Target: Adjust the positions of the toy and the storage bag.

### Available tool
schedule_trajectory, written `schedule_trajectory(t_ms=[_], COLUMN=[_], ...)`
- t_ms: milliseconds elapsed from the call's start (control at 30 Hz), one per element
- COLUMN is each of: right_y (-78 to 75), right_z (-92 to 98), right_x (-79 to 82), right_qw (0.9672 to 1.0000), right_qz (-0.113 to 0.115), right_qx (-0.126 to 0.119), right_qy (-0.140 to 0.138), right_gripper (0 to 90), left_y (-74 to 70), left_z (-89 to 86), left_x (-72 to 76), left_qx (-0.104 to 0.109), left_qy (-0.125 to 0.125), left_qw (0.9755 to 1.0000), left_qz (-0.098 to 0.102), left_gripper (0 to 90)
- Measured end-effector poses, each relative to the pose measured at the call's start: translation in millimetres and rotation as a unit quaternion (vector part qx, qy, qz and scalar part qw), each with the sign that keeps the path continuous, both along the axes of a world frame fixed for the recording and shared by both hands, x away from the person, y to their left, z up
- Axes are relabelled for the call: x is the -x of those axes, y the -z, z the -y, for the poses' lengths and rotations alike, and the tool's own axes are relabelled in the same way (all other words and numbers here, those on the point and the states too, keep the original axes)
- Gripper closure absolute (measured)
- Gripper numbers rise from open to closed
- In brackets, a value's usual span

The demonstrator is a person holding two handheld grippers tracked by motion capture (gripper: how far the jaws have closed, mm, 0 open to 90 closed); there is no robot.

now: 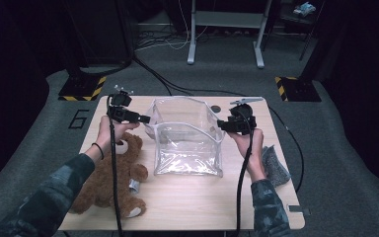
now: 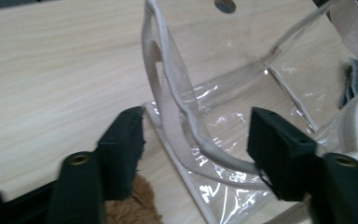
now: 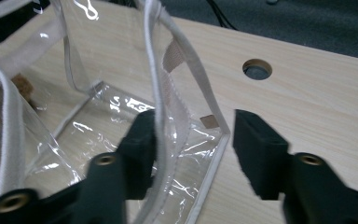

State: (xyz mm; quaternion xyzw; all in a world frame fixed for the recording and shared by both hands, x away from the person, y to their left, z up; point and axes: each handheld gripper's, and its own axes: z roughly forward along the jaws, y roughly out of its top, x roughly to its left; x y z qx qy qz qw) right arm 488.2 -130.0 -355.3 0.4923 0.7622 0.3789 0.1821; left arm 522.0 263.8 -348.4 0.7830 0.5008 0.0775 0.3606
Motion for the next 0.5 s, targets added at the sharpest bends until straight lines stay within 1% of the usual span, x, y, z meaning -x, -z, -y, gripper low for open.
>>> schedule_trajectory(t_ms=[33,67,100,133,167,200,233,267,300,333,367,400,433,467,500], right_y=[-1.6,-2.9,-4.3,-5.5,-7.0,-8.4,-9.3,-9.6,-9.1,-8.5,-6.8,-4.1,-0.1,2.7,6.7], right_z=[3.4,7.1,11.3,15.3,19.4,23.0,27.9,30.1,35.1,37.9,41.5,45.1,47.8,49.4,50.7], right_x=[2.7,5.1,8.0,11.1,14.7,19.1,24.5,27.8,32.7,35.7,39.9,44.7,49.7,52.1,55.6], right_qw=[0.9999,0.9998,0.9995,0.9992,0.9990,0.9986,0.9984,0.9983,0.9984,0.9983,0.9982,0.9983,0.9983,0.9984,0.9985], right_qz=[0.004,0.008,0.011,0.017,0.021,0.025,0.031,0.031,0.032,0.033,0.035,0.036,0.034,0.035,0.035], right_qx=[-0.007,-0.016,-0.025,-0.031,-0.034,-0.040,-0.039,-0.040,-0.036,-0.038,-0.035,-0.031,-0.032,-0.025,-0.019], right_qy=[0.007,0.011,0.014,0.018,0.020,0.022,0.026,0.029,0.028,0.030,0.033,0.035,0.036,0.036,0.039], right_gripper=[41.6,37.3,31.6,28.2,25.0,21.8,18.0,16.1,15.3,14.9,14.2,13.5,12.0,11.1,9.9], left_y=[-1.8,-3.1,-4.5,-5.8,-6.8,-7.1,-7.2,-7.0,-6.7,-6.3,-5.1,-3.8,-2.9,-2.0,-1.4], left_z=[-3.3,-5.7,-9.0,-12.4,-16.3,-19.3,-21.2,-24.8,-27.2,-30.7,-34.1,-37.7,-39.7,-42.0,-44.0], left_x=[1.8,4.3,6.5,8.7,11.2,14.4,15.9,18.7,20.7,22.5,25.6,28.0,29.2,31.3,32.8], left_qx=[-0.006,0.002,0.005,0.001,0.001,0.006,0.002,-0.002,0.000,-0.006,-0.001,0.002,0.002,0.004,0.002], left_qy=[-0.003,-0.009,-0.018,-0.021,-0.019,-0.031,-0.031,-0.034,-0.037,-0.036,-0.043,-0.045,-0.047,-0.053,-0.053], left_qw=[0.9999,0.9999,0.9997,0.9995,0.9994,0.9989,0.9989,0.9987,0.9986,0.9986,0.9982,0.9982,0.9981,0.9979,0.9978], left_qz=[0.008,0.010,0.016,0.022,0.028,0.034,0.035,0.037,0.037,0.040,0.042,0.039,0.039,0.038,0.040], left_gripper=[29.2,27.2,24.4,22.7,21.0,19.3,16.9,14.9,14.5,13.9,12.2,11.2,9.4,7.5,6.6])
